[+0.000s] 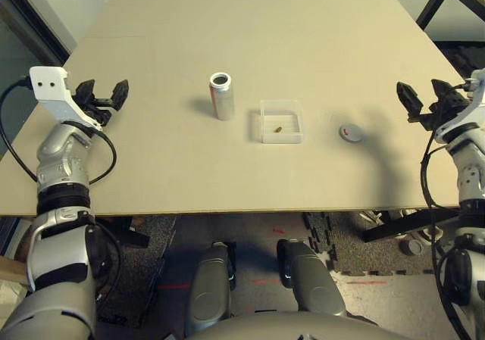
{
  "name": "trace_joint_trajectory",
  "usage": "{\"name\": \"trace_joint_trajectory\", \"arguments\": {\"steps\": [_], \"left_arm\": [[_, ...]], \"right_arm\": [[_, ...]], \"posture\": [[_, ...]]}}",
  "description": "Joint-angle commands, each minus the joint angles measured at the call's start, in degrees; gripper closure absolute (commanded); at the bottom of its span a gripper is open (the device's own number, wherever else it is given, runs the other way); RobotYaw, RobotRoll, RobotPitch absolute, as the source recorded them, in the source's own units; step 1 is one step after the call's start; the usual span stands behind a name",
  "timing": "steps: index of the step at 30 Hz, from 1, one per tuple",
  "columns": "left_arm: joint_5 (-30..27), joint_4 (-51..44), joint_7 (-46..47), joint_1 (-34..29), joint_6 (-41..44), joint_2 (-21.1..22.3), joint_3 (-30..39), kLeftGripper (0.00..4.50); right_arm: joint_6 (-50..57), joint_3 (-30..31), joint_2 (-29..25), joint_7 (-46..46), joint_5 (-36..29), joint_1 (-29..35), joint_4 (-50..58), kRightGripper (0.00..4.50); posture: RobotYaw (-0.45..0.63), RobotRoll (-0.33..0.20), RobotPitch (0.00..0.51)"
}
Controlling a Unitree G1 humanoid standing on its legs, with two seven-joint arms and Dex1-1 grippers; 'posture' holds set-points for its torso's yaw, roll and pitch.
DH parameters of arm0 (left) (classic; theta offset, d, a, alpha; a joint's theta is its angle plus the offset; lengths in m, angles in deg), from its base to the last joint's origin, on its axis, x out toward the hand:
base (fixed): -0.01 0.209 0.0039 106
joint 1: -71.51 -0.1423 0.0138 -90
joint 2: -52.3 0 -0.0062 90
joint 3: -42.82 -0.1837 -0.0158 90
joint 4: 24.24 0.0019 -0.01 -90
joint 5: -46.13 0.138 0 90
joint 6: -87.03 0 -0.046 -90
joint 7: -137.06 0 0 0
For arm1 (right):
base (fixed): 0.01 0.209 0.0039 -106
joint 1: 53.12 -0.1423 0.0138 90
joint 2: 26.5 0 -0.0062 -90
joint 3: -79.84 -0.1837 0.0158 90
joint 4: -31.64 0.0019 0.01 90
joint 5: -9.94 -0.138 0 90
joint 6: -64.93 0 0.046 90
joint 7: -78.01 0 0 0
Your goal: Pour the medicine from the bottle into the box.
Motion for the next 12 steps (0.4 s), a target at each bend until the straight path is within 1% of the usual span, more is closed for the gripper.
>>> {"name": "trace_joint_trajectory", "arguments": {"steps": [1,7,12], "left_arm": [[0.81,3.44,-0.38,1.27,-1.97,1.06,0.07,0.07],[1.17,5.94,-0.64,2.26,-3.38,1.72,-0.09,0.07],[1.14,5.8,-0.66,1.55,-3.68,1.75,-0.13,0.07]], "right_arm": [[-1.59,-0.89,-0.21,-0.65,0.48,0.73,-1.53,0.0],[-2.09,-0.62,-0.4,-1.19,0.76,0.55,-1.94,0.0],[-1.85,-0.53,-0.41,-1.29,0.71,0.92,-1.36,0.0]], "posture": [[-0.15,0.0,0.159],[-0.14,0.0,0.169],[-0.14,0.0,0.179]]}}
